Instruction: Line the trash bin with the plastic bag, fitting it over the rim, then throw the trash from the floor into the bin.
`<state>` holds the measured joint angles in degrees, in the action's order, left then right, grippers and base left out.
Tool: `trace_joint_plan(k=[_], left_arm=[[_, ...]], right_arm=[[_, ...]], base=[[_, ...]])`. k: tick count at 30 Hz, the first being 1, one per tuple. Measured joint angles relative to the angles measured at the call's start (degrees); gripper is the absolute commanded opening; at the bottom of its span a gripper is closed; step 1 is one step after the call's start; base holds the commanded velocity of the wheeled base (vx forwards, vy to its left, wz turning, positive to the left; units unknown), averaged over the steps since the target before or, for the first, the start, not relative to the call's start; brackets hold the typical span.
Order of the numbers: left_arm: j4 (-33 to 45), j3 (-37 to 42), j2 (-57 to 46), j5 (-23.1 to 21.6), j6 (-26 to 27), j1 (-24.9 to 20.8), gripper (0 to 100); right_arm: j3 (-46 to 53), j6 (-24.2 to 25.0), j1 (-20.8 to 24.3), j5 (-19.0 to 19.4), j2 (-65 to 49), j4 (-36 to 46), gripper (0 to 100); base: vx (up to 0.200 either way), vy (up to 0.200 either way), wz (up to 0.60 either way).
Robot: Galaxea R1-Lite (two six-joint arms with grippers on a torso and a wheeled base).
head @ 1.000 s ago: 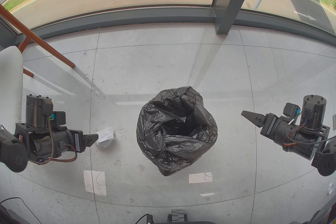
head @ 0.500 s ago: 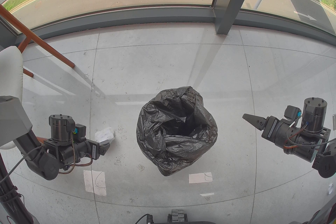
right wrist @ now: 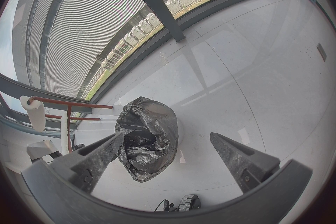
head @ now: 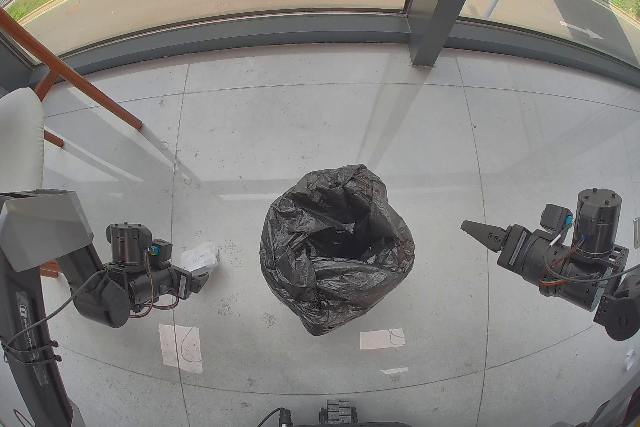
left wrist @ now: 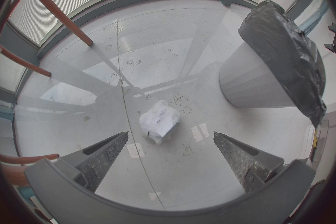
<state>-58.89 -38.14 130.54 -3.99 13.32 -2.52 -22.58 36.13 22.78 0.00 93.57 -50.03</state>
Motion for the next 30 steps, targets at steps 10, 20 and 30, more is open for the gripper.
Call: trace_joint_plan(k=[10,20,30], left_arm=[[-0.7,-7.3,8.6,-0.8,1.7,0.4,100],[-0.7,-11.6,13.5,-0.9,2.1,1.3,100],[-0.5,-16.3,16.3,-0.9,2.1,1.5,100]], right_arm=[[-0.3,0.0,0.2,0.0,0.1,0.0,100],[-0.2,0.1,0.3,0.1,0.2,0.0,100],[-0.1,0.1,0.1,0.1,0.2,0.0,100]], base=[[0.000,0.000,0.00],[0.000,0.000,0.00],[0.000,0.000,0.00]])
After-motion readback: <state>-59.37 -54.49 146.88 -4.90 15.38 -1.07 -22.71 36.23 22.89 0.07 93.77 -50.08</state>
